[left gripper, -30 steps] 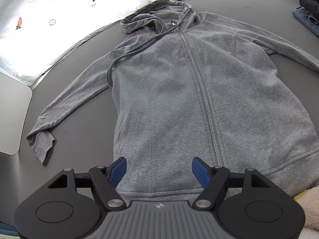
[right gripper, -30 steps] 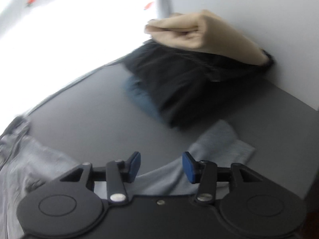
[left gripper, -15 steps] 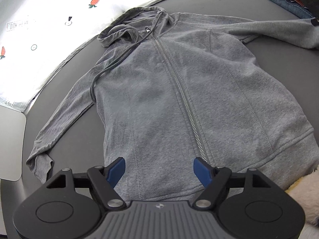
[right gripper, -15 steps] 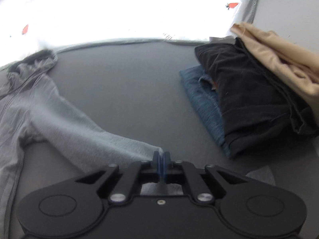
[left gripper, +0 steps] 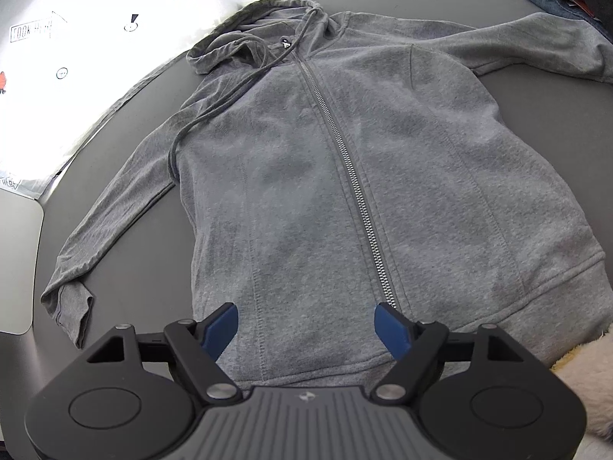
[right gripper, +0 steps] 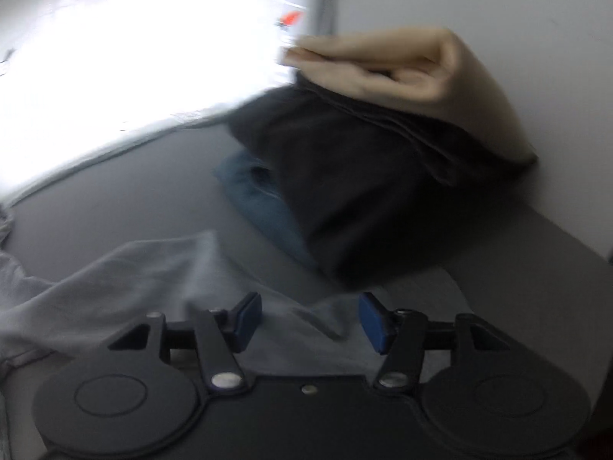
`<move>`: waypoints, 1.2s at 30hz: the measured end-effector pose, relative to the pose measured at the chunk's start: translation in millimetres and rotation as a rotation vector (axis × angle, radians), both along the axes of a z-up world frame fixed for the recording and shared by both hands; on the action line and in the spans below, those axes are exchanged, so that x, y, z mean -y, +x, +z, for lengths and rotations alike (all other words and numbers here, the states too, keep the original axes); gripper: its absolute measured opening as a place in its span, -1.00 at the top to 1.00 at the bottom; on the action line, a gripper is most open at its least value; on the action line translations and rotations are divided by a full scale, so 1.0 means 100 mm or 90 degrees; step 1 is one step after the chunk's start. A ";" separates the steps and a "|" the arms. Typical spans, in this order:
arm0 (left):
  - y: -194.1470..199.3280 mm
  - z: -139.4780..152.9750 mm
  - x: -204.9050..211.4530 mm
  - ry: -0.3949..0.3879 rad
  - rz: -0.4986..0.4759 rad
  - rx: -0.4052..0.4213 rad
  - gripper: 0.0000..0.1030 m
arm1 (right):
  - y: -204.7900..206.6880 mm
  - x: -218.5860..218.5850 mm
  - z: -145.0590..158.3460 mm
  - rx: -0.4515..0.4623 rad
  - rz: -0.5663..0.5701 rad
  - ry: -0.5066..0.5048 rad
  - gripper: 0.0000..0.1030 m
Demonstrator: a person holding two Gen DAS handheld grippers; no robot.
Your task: Fold clothes
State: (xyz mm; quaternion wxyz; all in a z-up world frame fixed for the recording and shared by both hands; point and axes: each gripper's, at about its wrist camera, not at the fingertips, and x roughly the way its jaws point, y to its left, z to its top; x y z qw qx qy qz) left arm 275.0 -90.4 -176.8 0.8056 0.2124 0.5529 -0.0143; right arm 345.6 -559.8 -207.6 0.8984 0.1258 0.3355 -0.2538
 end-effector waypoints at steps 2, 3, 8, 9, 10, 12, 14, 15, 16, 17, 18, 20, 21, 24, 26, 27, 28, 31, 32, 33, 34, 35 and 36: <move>0.00 -0.02 0.01 0.000 -0.002 -0.007 -0.54 | -0.14 0.22 -0.13 -0.005 -0.084 0.039 -0.14; 0.01 -0.03 0.02 0.001 -0.007 -0.010 -0.54 | -0.22 0.32 -0.20 -0.007 -0.126 0.058 -0.20; 0.05 -0.06 0.10 0.003 -0.042 -0.019 -0.54 | -0.34 0.60 -0.41 -0.015 -0.211 0.087 -0.40; 0.05 -0.06 0.12 0.004 -0.049 -0.020 -0.54 | -0.28 0.57 -0.43 -0.028 -0.189 0.074 -0.39; 0.06 -0.07 0.13 0.004 -0.055 -0.021 -0.54 | -0.22 0.54 -0.44 -0.041 -0.166 0.059 -0.36; 0.07 -0.07 0.15 0.003 -0.062 -0.020 -0.54 | -0.14 0.47 -0.44 -0.065 -0.125 0.017 0.07; 0.08 -0.07 0.17 0.003 -0.069 -0.020 -0.54 | -0.10 0.42 -0.42 -0.074 -0.092 -0.005 0.54; 0.08 -0.07 0.17 0.002 -0.073 -0.020 -0.54 | -0.10 0.42 -0.40 -0.071 -0.080 -0.008 0.68; 0.09 -0.07 0.18 0.002 -0.077 -0.019 -0.54 | -0.12 0.42 -0.36 -0.068 -0.081 -0.018 0.84; 0.09 -0.07 0.19 0.002 -0.079 -0.019 -0.54 | -0.16 0.41 -0.29 -0.067 -0.088 -0.041 0.85; 0.09 -0.08 0.19 0.001 -0.081 -0.019 -0.54 | -0.21 0.41 -0.21 -0.060 -0.098 -0.071 0.85; 0.08 -0.08 0.19 -0.001 -0.083 -0.020 -0.54 | -0.38 0.40 0.01 -0.043 -0.131 -0.142 0.86; 0.08 -0.09 0.19 -0.002 -0.084 -0.020 -0.54 | -0.46 0.42 0.10 -0.033 -0.142 -0.158 0.86; 0.08 -0.10 0.18 -0.005 -0.084 -0.023 -0.54 | -0.62 0.49 0.21 -0.020 -0.150 -0.163 0.85; 0.07 -0.09 0.16 -0.009 -0.082 -0.023 -0.54 | -0.57 0.47 0.02 -0.067 -0.134 -0.165 0.84; 0.07 -0.09 0.15 -0.010 -0.082 -0.022 -0.54 | -0.54 0.45 -0.09 -0.095 -0.127 -0.165 0.83; 0.05 -0.08 0.15 -0.010 -0.082 -0.020 -0.54 | -0.54 0.45 -0.18 -0.110 -0.129 -0.153 0.82; 0.00 -0.08 0.11 -0.012 -0.074 -0.019 -0.55 | -0.64 0.52 -0.38 -0.129 -0.173 -0.083 0.75; -0.02 -0.08 0.09 -0.013 -0.070 -0.019 -0.56 | -0.67 0.54 -0.44 -0.132 -0.186 -0.065 0.67; -0.04 -0.08 0.07 -0.014 -0.066 -0.020 -0.56 | -0.70 0.55 -0.48 -0.134 -0.196 -0.059 0.54; -0.06 -0.07 0.05 -0.015 -0.062 -0.020 -0.56 | -0.71 0.56 -0.50 -0.137 -0.201 -0.061 0.48; -0.08 -0.07 0.04 -0.016 -0.058 -0.020 -0.56 | -0.72 0.56 -0.50 -0.143 -0.203 -0.072 0.31; -0.10 -0.07 0.02 -0.016 -0.054 -0.021 -0.56 | -0.73 0.57 -0.50 -0.150 -0.205 -0.084 0.12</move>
